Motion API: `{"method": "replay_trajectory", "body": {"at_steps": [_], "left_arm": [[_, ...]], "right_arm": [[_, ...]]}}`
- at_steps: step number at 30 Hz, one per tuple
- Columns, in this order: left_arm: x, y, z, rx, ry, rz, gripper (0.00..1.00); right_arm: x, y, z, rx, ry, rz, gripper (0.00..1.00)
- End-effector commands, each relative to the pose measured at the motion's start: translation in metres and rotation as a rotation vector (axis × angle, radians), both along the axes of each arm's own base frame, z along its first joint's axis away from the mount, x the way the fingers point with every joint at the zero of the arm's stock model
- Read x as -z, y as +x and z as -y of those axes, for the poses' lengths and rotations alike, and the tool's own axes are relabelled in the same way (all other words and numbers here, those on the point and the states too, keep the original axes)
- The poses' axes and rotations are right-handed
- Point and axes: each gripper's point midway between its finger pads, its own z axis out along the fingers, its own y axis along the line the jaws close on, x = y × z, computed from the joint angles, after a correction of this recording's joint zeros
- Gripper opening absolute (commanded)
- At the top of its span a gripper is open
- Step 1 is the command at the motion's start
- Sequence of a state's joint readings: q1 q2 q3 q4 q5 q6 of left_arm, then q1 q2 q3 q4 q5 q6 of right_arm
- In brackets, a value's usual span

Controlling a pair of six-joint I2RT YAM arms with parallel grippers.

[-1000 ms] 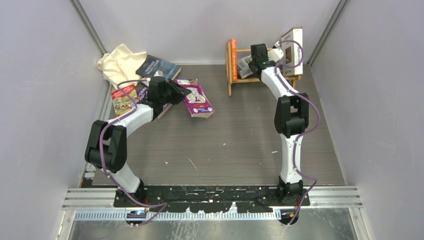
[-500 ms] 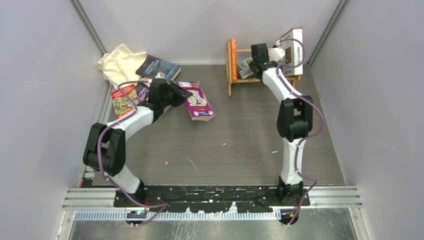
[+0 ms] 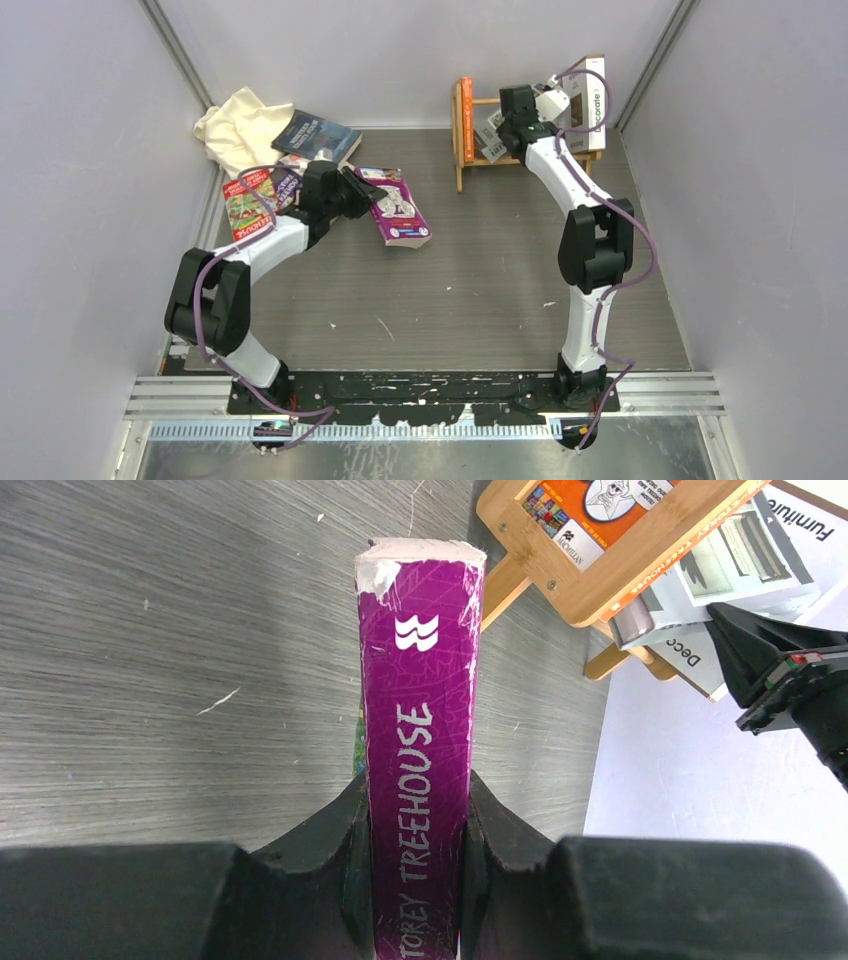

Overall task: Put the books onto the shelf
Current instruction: Pick up the book from the shelf.

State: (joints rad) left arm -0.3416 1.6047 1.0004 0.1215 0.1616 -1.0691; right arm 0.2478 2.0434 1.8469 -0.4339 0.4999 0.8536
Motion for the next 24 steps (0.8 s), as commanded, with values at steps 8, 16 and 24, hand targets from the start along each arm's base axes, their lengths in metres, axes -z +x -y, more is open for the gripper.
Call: {"method": "replay_trajectory", "body": {"at_steps": [8, 16, 24], "left_arm": [[-0.063, 0.001, 0.009, 0.011, -0.068, 0.174, 0.00], [-0.058, -0.010, 0.017, 0.028, -0.062, 0.165, 0.00], [-0.064, -0.013, 0.021, 0.048, -0.050, 0.179, 0.00]], "right_arm": [[-0.080, -0.025, -0.011, -0.078, -0.090, 0.123, 0.01], [-0.088, -0.033, -0.008, -0.144, -0.236, 0.099, 0.01], [-0.096, -0.026, 0.014, -0.163, -0.419, 0.096, 0.01]]}}
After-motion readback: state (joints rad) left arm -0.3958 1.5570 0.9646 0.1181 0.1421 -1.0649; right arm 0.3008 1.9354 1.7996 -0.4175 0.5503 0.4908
